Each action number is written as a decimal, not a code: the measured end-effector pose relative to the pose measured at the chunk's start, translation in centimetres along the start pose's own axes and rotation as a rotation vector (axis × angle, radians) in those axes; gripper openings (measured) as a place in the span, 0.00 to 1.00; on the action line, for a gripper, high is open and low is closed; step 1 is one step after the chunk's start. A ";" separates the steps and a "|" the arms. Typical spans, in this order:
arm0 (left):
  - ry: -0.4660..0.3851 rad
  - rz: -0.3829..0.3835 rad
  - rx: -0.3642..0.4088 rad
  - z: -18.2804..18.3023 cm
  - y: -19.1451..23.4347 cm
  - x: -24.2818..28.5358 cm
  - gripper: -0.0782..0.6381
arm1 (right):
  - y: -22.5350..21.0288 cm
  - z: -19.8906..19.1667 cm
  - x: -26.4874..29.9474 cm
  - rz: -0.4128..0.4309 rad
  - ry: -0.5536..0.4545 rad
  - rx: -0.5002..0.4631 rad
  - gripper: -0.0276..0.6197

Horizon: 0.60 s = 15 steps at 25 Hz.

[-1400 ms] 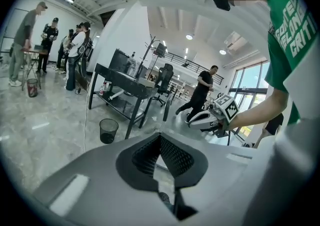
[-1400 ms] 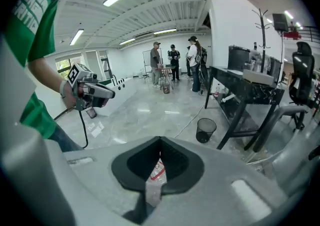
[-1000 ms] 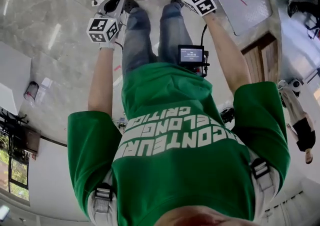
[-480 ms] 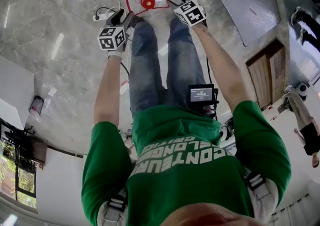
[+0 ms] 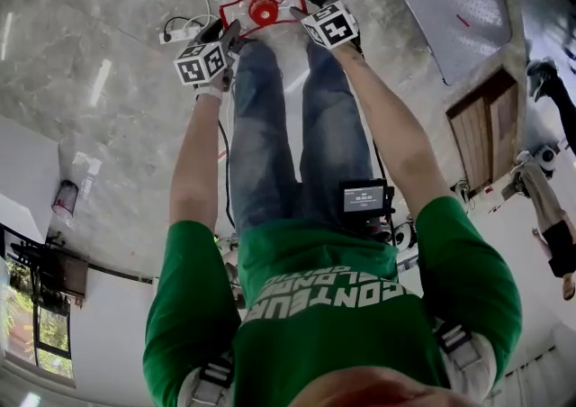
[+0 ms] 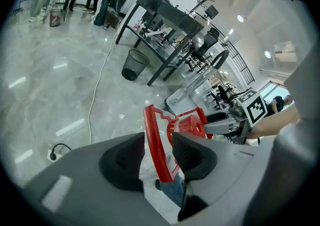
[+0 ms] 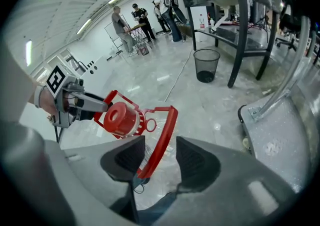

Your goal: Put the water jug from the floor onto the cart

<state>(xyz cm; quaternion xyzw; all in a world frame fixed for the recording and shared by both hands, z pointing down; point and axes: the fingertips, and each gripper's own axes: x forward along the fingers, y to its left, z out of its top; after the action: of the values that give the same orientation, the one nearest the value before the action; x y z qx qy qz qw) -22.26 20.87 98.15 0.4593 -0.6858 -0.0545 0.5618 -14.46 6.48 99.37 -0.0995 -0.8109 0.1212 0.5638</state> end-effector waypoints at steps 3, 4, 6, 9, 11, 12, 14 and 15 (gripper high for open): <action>0.010 0.004 -0.024 0.0 0.3 0.4 0.26 | -0.1 -0.3 0.3 0.000 0.002 0.026 0.19; 0.014 0.007 -0.031 0.0 0.3 0.4 0.25 | -0.1 -0.2 0.2 0.005 -0.004 0.043 0.19; 0.021 0.004 -0.039 0.0 0.3 0.3 0.25 | -0.1 -0.1 0.1 0.016 -0.016 0.072 0.17; 0.019 -0.012 -0.062 0.1 0.2 0.1 0.24 | 0.1 0.2 -0.1 0.024 -0.023 0.073 0.17; 0.019 -0.024 -0.073 0.2 0.0 -0.1 0.24 | 0.1 0.4 -0.3 0.029 -0.033 0.076 0.16; 0.020 -0.031 -0.073 0.2 -0.2 -0.1 0.24 | 0.2 0.4 -0.4 0.032 -0.040 0.079 0.16; 0.020 -0.041 -0.068 0.3 -0.7 -0.3 0.24 | 0.3 0.6 -0.8 0.036 -0.052 0.080 0.16; 0.019 -0.045 -0.065 0.3 -0.9 -0.3 0.24 | 0.3 0.6 -1.0 0.037 -0.057 0.078 0.16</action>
<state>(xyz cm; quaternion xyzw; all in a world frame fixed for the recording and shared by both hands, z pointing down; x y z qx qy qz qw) -22.00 20.41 97.25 0.4565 -0.6680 -0.0851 0.5814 -14.71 6.39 98.21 -0.0889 -0.8193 0.1658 0.5416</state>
